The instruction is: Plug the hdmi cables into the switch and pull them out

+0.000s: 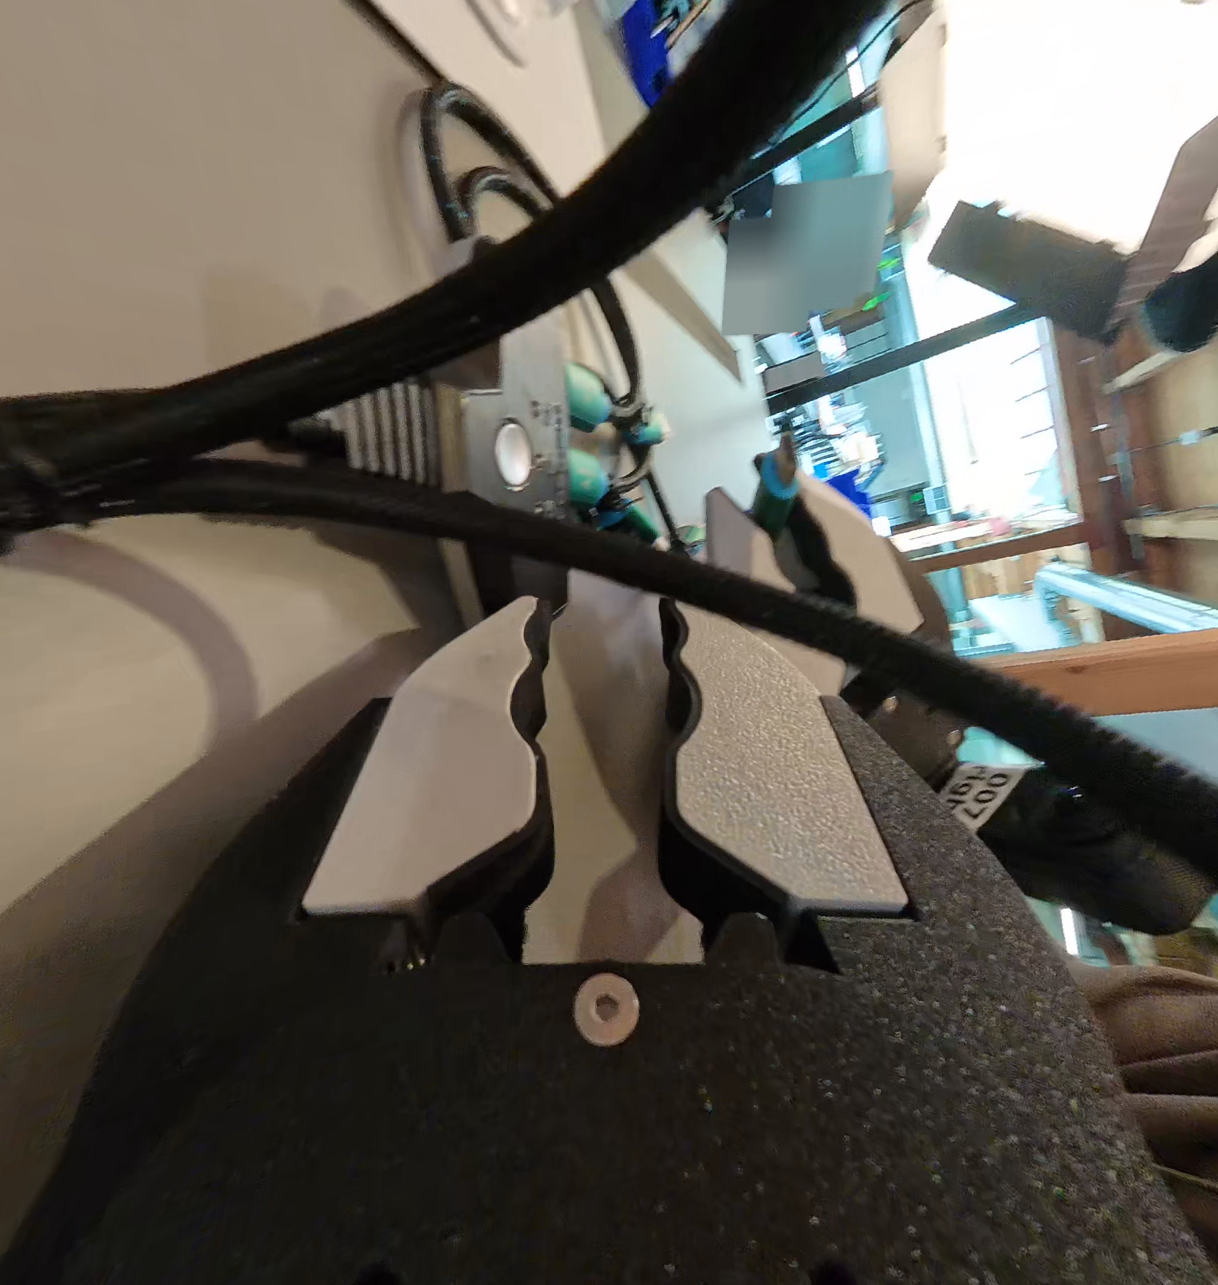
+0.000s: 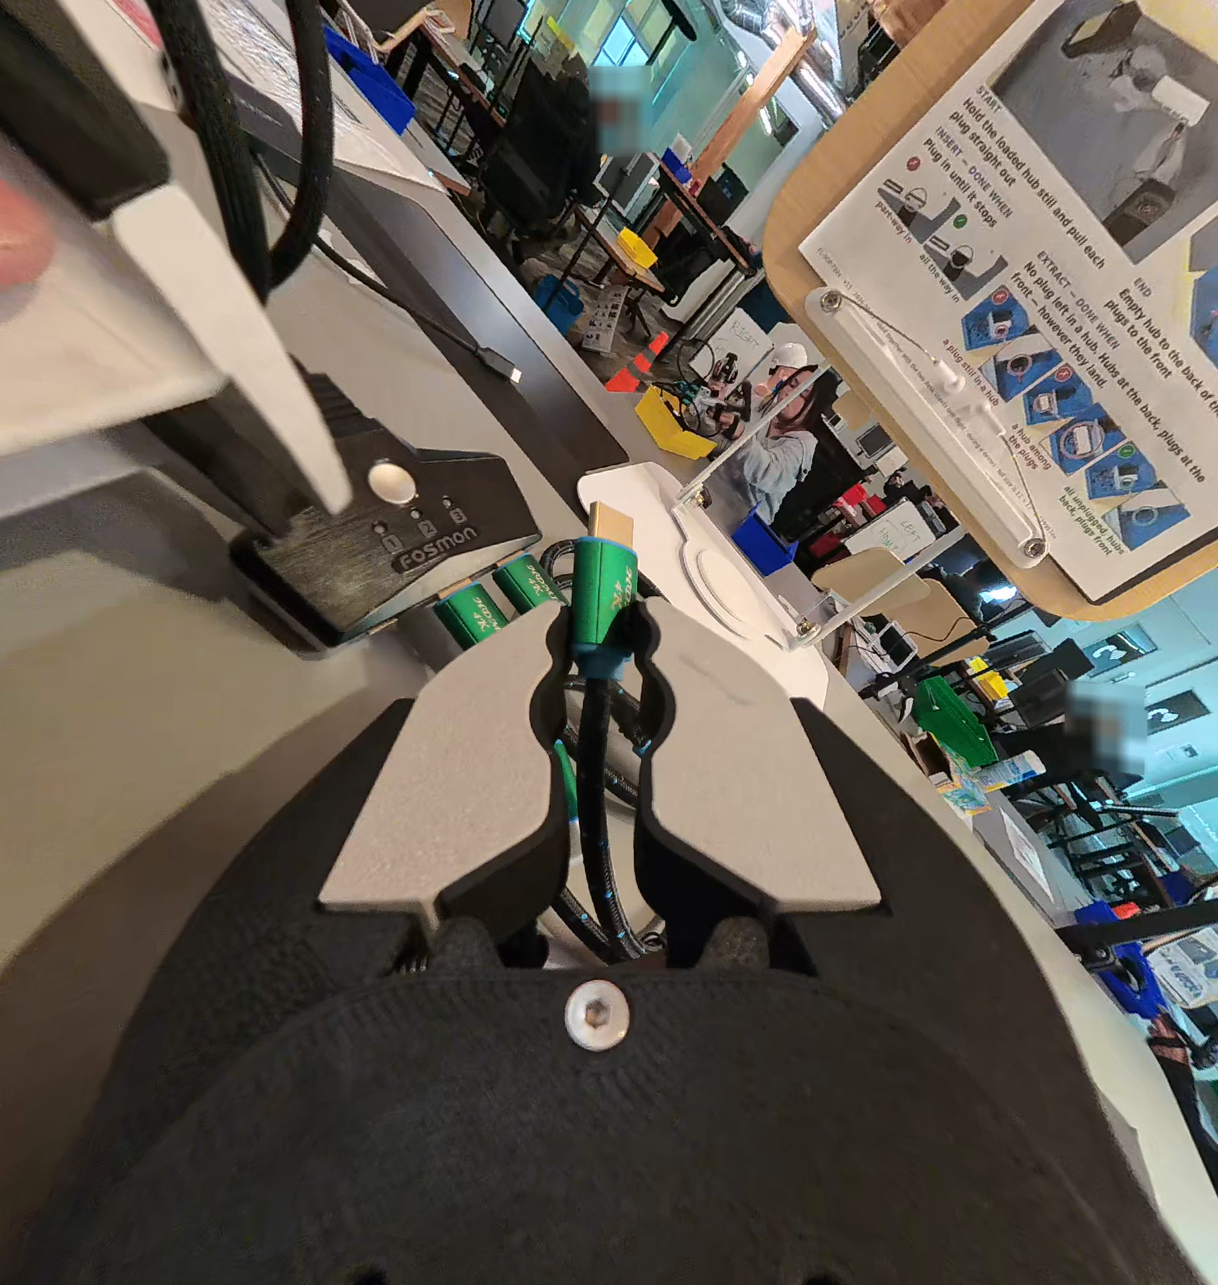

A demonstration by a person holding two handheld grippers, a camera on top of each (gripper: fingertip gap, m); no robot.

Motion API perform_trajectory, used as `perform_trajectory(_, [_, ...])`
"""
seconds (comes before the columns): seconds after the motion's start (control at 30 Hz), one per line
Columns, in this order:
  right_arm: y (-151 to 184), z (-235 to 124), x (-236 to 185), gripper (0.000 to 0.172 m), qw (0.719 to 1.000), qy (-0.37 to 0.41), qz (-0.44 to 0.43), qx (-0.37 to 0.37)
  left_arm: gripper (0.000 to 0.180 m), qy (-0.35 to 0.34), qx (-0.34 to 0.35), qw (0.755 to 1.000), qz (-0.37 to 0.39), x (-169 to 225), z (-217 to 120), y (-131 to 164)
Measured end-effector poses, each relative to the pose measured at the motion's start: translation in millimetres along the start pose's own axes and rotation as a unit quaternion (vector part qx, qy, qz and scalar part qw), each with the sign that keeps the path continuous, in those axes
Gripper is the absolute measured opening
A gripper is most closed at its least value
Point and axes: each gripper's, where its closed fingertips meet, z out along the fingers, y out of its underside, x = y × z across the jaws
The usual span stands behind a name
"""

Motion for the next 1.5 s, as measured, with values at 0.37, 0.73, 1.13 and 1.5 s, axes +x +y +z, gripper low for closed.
perform_trajectory(0.37, [2, 1, 1, 0.016, 1.0, -0.005, 0.01, -0.001, 0.037, -0.081, 0.073, 0.994, -0.028, -34, -23, -24])
perform_trajectory(0.73, [-1, 1, -3, 0.016, 1.0, -0.016, 0.01, 0.007, 0.044, -0.046, 0.218, 0.972, 0.078, -12, -27, -71])
perform_trajectory(1.13, [0, 4, -17, 0.016, 0.999, -0.036, -0.034, -0.002, 0.012, 0.033, 0.238, 0.966, 0.095, 10, -21, -76])
perform_trajectory(1.5, [-3, 1, -28, 0.016, 0.996, -0.052, -0.075, 0.012, 0.012, 0.11, 0.296, 0.948, -0.023, 7, -39, -85])
